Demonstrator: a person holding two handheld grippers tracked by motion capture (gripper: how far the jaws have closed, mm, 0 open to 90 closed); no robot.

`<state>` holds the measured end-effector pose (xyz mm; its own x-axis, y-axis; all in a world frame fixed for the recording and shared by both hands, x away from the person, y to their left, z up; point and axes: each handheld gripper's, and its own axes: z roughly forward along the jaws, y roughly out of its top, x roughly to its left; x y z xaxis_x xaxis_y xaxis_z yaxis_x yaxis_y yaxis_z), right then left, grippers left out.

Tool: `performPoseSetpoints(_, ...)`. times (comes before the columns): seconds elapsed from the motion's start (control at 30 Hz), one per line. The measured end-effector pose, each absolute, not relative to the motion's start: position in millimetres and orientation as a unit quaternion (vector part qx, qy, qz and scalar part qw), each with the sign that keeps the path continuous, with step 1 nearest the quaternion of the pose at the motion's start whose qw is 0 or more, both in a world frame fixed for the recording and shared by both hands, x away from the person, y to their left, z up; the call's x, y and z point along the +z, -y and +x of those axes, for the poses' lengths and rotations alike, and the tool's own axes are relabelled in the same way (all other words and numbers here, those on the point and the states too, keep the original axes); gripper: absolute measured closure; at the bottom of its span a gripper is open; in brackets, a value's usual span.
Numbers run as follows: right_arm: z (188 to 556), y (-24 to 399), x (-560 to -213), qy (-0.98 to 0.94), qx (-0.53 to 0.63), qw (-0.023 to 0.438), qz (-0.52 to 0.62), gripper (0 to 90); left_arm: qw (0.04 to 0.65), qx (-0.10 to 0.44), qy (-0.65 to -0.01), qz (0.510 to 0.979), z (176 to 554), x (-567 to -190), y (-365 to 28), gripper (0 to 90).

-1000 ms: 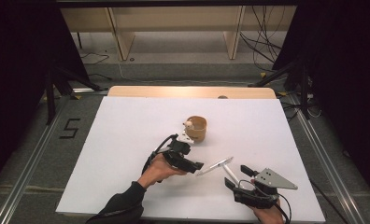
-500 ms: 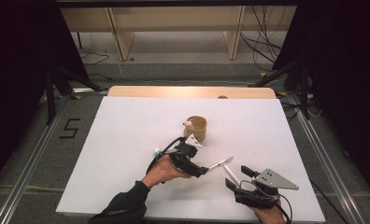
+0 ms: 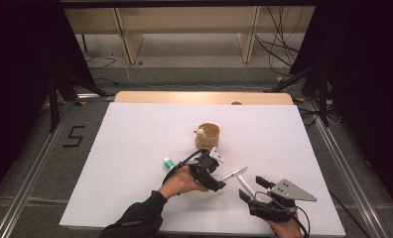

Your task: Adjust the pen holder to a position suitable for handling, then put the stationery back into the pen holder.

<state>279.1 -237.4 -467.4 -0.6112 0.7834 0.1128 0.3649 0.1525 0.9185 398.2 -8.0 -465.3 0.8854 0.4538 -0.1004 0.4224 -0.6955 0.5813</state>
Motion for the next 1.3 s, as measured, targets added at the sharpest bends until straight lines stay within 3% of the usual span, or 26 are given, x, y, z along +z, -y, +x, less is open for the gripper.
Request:
performPoseSetpoints(0.6, 276, 240, -468, -0.731, 0.517, 0.207, 0.394, 24.9, 0.284, 0.015, -0.208, 0.936, 399, -472, 21, 55.2)
performPoseSetpoints(1.3, 277, 236, -467, -0.734, 0.516, 0.204, 0.391, 25.1, 0.267, 0.045, -0.216, 0.938, 400, -471, 23, 78.5)
